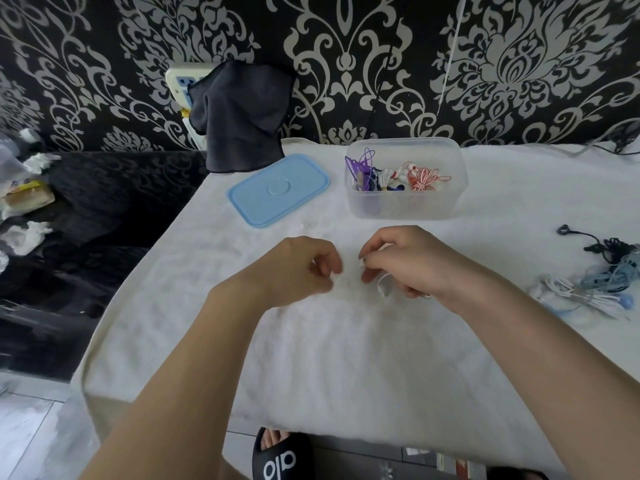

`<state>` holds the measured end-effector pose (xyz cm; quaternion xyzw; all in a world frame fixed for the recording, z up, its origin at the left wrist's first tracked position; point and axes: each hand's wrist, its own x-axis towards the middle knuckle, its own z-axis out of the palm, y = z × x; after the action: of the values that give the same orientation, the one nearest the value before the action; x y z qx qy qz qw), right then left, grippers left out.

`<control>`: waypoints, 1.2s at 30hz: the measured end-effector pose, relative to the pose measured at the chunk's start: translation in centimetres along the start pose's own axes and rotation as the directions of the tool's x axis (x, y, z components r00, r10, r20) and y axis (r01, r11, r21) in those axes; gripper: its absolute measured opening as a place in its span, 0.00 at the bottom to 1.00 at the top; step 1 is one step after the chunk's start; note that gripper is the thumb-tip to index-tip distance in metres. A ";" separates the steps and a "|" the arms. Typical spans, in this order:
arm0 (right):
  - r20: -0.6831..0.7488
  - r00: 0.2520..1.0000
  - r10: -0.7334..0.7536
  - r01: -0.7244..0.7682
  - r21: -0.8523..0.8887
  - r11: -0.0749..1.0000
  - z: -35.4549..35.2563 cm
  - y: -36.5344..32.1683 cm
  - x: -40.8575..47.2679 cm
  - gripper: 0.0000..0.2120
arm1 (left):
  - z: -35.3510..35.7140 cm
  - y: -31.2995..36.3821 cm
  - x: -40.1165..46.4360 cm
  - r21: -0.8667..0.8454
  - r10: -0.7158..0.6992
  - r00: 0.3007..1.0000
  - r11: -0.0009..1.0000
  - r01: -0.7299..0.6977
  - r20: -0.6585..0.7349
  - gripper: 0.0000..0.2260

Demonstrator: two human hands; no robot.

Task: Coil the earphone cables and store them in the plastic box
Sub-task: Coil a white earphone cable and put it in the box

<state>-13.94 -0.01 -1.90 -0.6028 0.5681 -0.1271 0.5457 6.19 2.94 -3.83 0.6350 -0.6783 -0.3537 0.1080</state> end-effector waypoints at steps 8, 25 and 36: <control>-0.011 0.998 -0.054 0.055 0.080 0.995 0.0 0.1 0.3 0.05 | -0.2 0.1 0.0 -0.013 0.057 0.996 0.998 -0.058 -0.075 0.09; -0.032 0.994 -0.108 0.112 0.220 0.969 0.0 -0.7 -0.3 0.03 | -1.3 2.2 -1.3 -0.219 0.072 0.976 0.969 -0.117 -0.203 0.05; -0.045 0.985 -0.168 0.174 0.224 0.959 -0.1 -0.8 -0.6 0.03 | -1.5 3.0 -1.5 -0.208 0.084 0.963 0.968 -0.140 -0.257 0.08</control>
<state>-13.72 0.23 -0.97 -0.5818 0.5025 -0.2455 0.5905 4.96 3.70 -0.47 0.6182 -0.6502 -0.3397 0.2824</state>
